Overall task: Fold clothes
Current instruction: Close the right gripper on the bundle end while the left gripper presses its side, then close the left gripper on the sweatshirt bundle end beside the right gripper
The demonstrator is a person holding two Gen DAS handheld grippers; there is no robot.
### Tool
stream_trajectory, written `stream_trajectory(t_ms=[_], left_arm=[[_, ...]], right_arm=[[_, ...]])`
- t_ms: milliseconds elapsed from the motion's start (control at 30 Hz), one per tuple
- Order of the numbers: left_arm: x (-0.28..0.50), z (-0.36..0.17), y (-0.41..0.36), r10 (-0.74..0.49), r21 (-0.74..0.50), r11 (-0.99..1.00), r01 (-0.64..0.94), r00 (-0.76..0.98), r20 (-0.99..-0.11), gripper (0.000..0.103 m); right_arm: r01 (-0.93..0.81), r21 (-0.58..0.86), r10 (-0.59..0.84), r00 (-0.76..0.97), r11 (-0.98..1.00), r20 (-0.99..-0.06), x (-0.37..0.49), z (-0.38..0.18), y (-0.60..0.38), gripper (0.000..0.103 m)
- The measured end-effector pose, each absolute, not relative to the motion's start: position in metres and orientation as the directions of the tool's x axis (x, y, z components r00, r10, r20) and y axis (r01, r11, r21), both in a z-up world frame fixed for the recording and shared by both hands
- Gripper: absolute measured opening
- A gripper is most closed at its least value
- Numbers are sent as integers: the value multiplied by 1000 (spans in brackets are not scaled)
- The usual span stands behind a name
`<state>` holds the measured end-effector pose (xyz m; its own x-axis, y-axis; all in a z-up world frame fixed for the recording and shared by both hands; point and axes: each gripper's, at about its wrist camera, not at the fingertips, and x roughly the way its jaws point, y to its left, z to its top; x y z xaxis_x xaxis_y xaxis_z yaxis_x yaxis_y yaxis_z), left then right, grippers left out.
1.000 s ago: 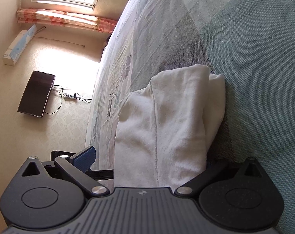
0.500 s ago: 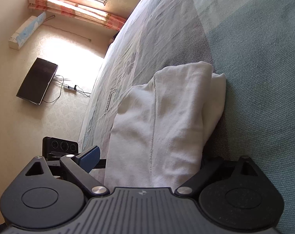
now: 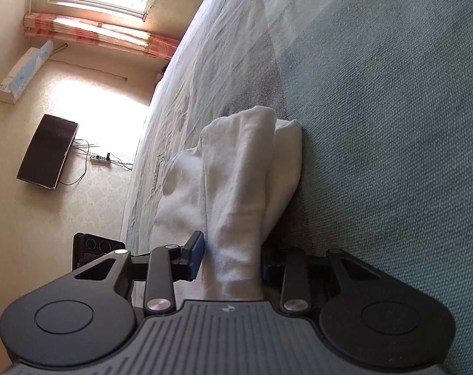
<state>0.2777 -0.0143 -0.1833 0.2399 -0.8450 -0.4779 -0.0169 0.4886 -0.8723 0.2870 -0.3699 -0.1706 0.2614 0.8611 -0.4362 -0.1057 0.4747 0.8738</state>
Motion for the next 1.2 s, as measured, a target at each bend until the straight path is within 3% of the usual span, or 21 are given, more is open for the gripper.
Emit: stream_trajectory(t_ms=[367, 567, 800, 1200], left_arm=[[271, -180, -15, -830, -861, 509, 6, 268, -489, 28], [273, -178, -19, -821, -855, 518, 5, 284, -495, 28], [271, -177, -20, -812, -850, 527, 10, 300, -500, 27], [264, -165, -29, -763, -812, 584, 21, 355, -540, 25]], right_arm=[[-117, 851, 840, 280, 511, -466, 284, -167, -360, 38], [-223, 761, 781, 338, 609, -525, 270, -152, -338, 40], [-176, 834, 830, 324, 524, -453, 280, -170, -350, 30], [-270, 624, 673, 417, 734, -611, 259, -136, -310, 33]])
